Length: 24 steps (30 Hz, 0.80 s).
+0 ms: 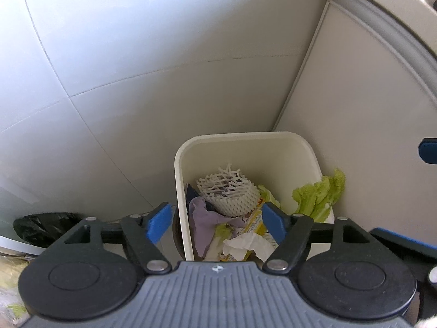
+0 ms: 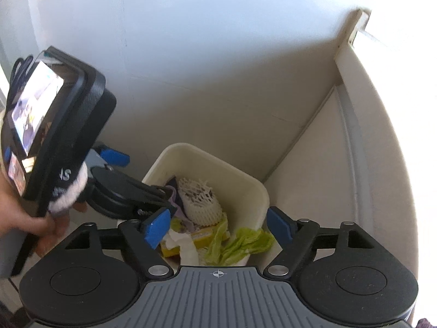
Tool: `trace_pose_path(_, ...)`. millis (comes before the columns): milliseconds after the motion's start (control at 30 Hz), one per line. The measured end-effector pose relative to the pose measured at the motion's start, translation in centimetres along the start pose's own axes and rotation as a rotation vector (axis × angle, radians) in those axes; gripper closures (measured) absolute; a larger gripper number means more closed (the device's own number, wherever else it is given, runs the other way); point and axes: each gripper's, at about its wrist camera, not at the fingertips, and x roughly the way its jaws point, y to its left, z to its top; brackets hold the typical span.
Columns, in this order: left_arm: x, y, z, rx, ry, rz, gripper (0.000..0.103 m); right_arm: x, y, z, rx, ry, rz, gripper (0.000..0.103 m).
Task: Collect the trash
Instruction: 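Open both tools to drop the lettuce pieces into the bin, then move both tools back over the counter toward the chip bag and plastic bag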
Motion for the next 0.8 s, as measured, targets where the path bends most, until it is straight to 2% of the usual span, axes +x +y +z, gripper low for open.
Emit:
trace_pose_path(167, -1.7, 0.6, 0.3, 0.01, -0.029, -0.02, 0.019, -2.4, 0.0, 0.4, -0.045, -0.021, -0.032, 0.02)
trace_pose_path(333, -3.9, 1.0, 1.0, 0.022, -0.06, -0.008, 0.008, -5.9, -1.2, 0.7, -0.037, -0.091, -0.036, 0.015)
trace_pose_path(467, -6.2, 0.8, 1.8, 0.042, -0.109, -0.009, 0.005, -9.0, -2.9, 0.5, -0.012, -0.153, -0.033, 0.013)
trace_pose_path(533, -7.5, 0.4, 2.2, 0.058, -0.143, -0.012, 0.002, -10.6, -4.0, -0.1, -0.004, -0.189, -0.043, 0.008)
trace_pose_path(633, -9.4, -0.7, 2.8, 0.093, -0.196, -0.018, 0.001, -13.0, -6.1, -1.1, 0.021, -0.236, -0.066, 0.007)
trace_pose_path(800, -12.2, -3.5, 3.6, 0.174, -0.269, -0.047, 0.001, -15.6, -10.9, -3.6, 0.135, -0.293, -0.103, 0.007)
